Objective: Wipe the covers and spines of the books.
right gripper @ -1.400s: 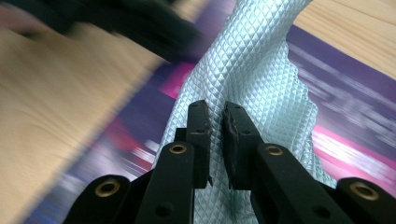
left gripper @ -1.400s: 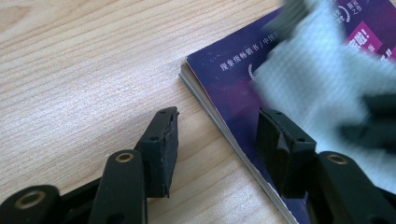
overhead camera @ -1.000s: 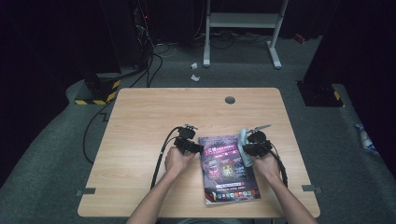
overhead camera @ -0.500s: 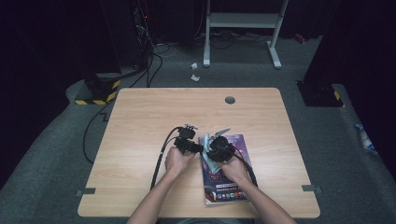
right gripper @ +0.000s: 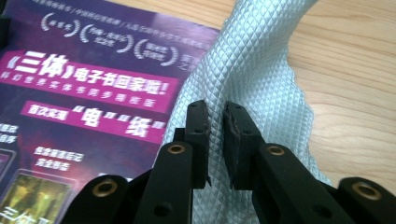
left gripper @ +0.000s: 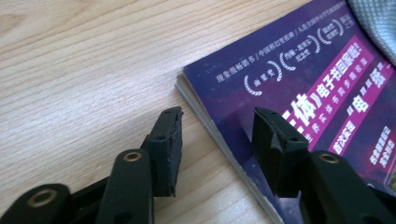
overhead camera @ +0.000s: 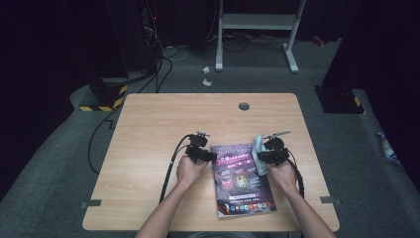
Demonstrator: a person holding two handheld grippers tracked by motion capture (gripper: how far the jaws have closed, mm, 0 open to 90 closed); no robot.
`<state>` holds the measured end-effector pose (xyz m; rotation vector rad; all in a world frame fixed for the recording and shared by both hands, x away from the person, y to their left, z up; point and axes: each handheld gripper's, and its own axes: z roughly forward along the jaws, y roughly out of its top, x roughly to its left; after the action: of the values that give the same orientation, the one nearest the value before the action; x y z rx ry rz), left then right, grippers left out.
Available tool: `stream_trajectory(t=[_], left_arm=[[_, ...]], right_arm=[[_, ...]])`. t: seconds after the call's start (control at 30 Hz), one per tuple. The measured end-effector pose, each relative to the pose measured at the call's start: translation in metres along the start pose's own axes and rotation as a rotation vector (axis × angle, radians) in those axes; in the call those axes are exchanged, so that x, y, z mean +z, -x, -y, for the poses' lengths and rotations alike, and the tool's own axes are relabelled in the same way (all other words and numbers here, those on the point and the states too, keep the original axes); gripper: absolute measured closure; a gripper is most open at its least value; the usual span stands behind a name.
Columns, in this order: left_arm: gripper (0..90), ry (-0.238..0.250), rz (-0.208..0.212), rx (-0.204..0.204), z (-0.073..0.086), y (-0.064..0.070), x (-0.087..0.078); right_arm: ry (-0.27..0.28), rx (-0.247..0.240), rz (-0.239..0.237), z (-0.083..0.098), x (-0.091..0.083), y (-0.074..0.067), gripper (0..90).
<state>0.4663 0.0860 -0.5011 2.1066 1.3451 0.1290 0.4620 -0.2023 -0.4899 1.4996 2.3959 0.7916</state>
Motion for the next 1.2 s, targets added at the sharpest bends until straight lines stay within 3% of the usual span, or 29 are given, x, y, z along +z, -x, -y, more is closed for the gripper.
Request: stream_trajectory(t=[0.1,0.43,0.5,0.57,0.63,0.73,0.9,0.97,1.0,1.03,1.2], left_arm=[[61.5,-0.01,0.019,0.009,0.001,0.002,-0.001],[62.4,-0.031,0.034,0.046,0.018,0.015,-0.011],[61.7,-0.03,0.041,0.047,0.016,0.013,-0.013],[58.8,-0.007,0.008,0.048,0.012,0.009,-0.014],[58.1,0.019,0.006,0.009,0.009,0.003,-0.014],[56.4,-0.002,-0.004,-0.001,0.006,-0.004,-0.012],[56.9,-0.018,-0.027,0.008,0.003,-0.005,-0.008],[56.5,-0.024,-0.018,0.002,0.004,-0.007,-0.007],[56.2,-0.024,-0.018,0.002,0.004,-0.007,-0.007],[55.8,-0.024,-0.019,0.002,0.004,-0.007,-0.007],[55.7,-0.019,-0.019,0.008,0.005,-0.007,-0.007]], right_arm=[[0.007,-0.027,0.019,0.001,0.001,-0.004,80.8],[-0.007,-0.107,0.018,0.018,-0.01,-0.016,81.3],[-0.024,-0.118,0.017,0.019,-0.012,-0.017,81.4],[-0.024,-0.111,0.02,0.014,-0.009,-0.016,81.2],[-0.024,-0.098,0.025,0.009,-0.006,-0.017,81.1],[-0.036,-0.114,0.033,0.001,-0.001,-0.022,81.1],[-0.055,-0.153,0.013,-0.014,0.011,-0.046,81.2],[-0.049,-0.192,-0.032,-0.02,0.02,-0.069,81.2],[-0.049,-0.192,-0.032,-0.02,0.02,-0.069,81.2],[-0.05,-0.221,-0.058,-0.024,0.024,-0.085,81.2],[-0.054,-0.273,-0.122,-0.032,0.032,-0.117,81.2]])
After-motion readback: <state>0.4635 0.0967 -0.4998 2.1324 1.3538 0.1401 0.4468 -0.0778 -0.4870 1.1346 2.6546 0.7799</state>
